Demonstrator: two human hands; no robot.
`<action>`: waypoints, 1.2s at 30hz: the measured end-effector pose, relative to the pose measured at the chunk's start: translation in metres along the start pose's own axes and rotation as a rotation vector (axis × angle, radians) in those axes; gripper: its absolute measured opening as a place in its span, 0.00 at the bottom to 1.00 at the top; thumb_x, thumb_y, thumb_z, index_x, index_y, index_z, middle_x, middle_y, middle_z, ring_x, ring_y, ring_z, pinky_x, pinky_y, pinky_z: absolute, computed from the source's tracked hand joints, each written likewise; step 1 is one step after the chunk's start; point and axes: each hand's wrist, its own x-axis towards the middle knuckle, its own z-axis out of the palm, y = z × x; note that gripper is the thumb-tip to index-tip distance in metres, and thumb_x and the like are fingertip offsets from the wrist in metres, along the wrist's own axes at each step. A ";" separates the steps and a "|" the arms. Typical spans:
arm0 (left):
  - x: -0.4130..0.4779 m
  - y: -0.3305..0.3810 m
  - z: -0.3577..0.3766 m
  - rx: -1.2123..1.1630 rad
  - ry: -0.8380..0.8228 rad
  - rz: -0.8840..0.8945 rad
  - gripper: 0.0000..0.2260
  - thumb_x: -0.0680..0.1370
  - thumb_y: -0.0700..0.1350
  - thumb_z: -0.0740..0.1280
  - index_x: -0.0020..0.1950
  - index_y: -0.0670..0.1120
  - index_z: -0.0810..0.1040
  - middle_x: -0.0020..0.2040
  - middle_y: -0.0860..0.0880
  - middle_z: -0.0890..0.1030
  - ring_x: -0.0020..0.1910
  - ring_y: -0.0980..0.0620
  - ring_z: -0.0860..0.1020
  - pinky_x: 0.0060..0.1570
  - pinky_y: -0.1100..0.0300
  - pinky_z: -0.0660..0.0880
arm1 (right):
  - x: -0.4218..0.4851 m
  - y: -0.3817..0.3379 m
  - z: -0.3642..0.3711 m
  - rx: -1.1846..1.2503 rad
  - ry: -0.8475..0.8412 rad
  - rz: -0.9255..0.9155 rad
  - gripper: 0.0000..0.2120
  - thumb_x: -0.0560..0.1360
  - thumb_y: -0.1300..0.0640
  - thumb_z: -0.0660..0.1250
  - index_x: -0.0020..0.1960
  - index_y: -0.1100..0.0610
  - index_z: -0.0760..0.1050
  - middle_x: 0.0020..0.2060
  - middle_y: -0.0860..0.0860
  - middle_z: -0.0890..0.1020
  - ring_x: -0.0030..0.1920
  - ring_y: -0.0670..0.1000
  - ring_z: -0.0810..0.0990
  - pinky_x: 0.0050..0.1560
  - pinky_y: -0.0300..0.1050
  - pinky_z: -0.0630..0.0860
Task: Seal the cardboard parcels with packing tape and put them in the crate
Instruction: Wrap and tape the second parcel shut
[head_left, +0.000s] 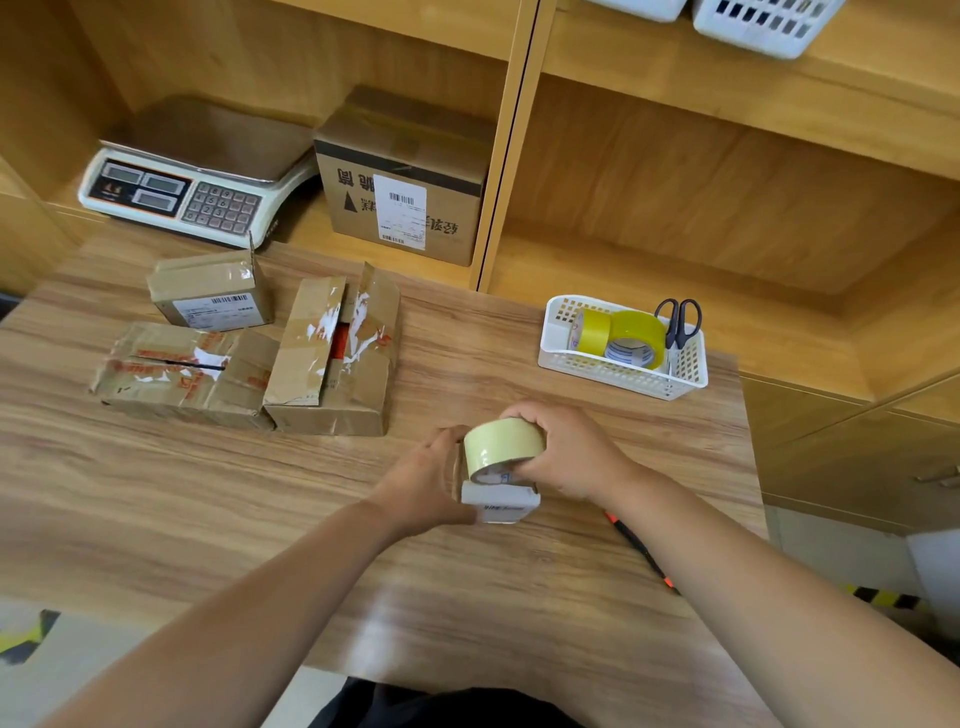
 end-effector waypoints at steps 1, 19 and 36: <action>0.001 -0.001 0.000 0.025 0.012 0.007 0.44 0.61 0.50 0.79 0.73 0.53 0.60 0.65 0.56 0.68 0.66 0.55 0.67 0.63 0.62 0.66 | 0.000 0.003 -0.001 -0.011 0.001 0.018 0.19 0.62 0.58 0.76 0.50 0.46 0.78 0.42 0.40 0.81 0.45 0.43 0.78 0.45 0.40 0.73; 0.006 0.000 -0.007 0.184 0.003 0.046 0.45 0.62 0.55 0.78 0.74 0.53 0.59 0.76 0.51 0.56 0.75 0.56 0.54 0.73 0.58 0.57 | -0.024 0.038 -0.043 -0.700 -0.022 -0.143 0.21 0.70 0.32 0.65 0.49 0.49 0.70 0.45 0.43 0.78 0.47 0.48 0.75 0.44 0.42 0.53; 0.004 0.003 -0.006 0.210 -0.011 0.060 0.45 0.64 0.54 0.78 0.75 0.52 0.58 0.77 0.51 0.55 0.76 0.55 0.53 0.73 0.61 0.54 | -0.024 0.064 -0.019 -0.871 -0.048 -0.130 0.15 0.75 0.47 0.65 0.57 0.53 0.66 0.51 0.49 0.77 0.53 0.51 0.75 0.53 0.45 0.57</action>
